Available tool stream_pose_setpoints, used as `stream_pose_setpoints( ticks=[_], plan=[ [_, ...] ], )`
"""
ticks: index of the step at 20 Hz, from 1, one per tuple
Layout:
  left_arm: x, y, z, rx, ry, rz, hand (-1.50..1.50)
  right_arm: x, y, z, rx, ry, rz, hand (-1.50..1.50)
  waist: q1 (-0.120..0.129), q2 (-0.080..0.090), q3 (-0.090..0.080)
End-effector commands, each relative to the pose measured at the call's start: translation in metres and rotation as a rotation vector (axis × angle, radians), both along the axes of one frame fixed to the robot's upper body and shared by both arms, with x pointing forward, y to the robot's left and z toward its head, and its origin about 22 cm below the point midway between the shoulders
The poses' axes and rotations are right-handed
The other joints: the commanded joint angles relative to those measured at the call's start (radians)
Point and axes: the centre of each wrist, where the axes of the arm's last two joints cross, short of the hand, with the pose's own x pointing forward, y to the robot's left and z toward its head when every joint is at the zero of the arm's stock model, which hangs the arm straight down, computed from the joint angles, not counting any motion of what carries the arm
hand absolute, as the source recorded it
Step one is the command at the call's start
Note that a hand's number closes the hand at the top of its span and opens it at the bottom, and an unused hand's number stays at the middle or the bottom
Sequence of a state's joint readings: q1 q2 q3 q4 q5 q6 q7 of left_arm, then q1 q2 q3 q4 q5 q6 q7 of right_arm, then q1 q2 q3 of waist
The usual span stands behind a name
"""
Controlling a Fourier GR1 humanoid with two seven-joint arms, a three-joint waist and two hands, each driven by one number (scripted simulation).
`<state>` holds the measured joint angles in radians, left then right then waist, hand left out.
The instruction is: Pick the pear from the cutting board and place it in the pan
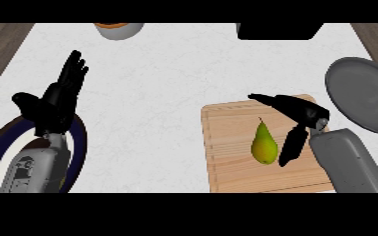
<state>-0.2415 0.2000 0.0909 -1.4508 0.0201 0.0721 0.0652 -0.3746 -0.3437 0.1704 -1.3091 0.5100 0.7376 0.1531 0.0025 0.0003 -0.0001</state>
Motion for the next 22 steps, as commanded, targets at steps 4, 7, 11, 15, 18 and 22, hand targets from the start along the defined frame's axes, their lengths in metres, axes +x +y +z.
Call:
stream_pose_setpoints(
  ticks=[4,7,11,15,18,22],
  plan=[
    [-0.003,-0.010,-0.005,-0.001,0.024,0.000,0.00,-0.010,0.015,-0.030,-0.039,0.046,0.041,-1.50,-0.001,0.000,0.000],
    [-0.007,0.006,0.009,0.007,-0.003,0.005,0.00,-0.010,0.017,-0.041,-0.032,0.069,0.049,-1.50,0.001,0.000,0.000],
    [0.000,-0.007,-0.005,0.013,0.011,0.012,0.00,-0.008,0.038,-0.039,0.052,0.065,0.158,1.50,0.002,0.001,0.000],
    [-0.006,-0.004,0.004,-0.013,0.001,0.000,0.00,-0.024,0.025,-0.047,0.055,-0.015,0.163,1.50,-0.001,-0.001,0.000],
    [-0.008,0.025,-0.004,-0.003,-0.008,-0.006,0.00,-0.005,0.035,-0.051,0.035,-0.019,0.165,1.50,0.004,0.001,0.000],
    [-0.015,0.013,0.007,-0.012,0.023,0.020,0.00,-0.060,0.034,-0.037,-0.097,-0.111,0.095,1.50,-0.021,-0.010,-0.001]
  ],
)
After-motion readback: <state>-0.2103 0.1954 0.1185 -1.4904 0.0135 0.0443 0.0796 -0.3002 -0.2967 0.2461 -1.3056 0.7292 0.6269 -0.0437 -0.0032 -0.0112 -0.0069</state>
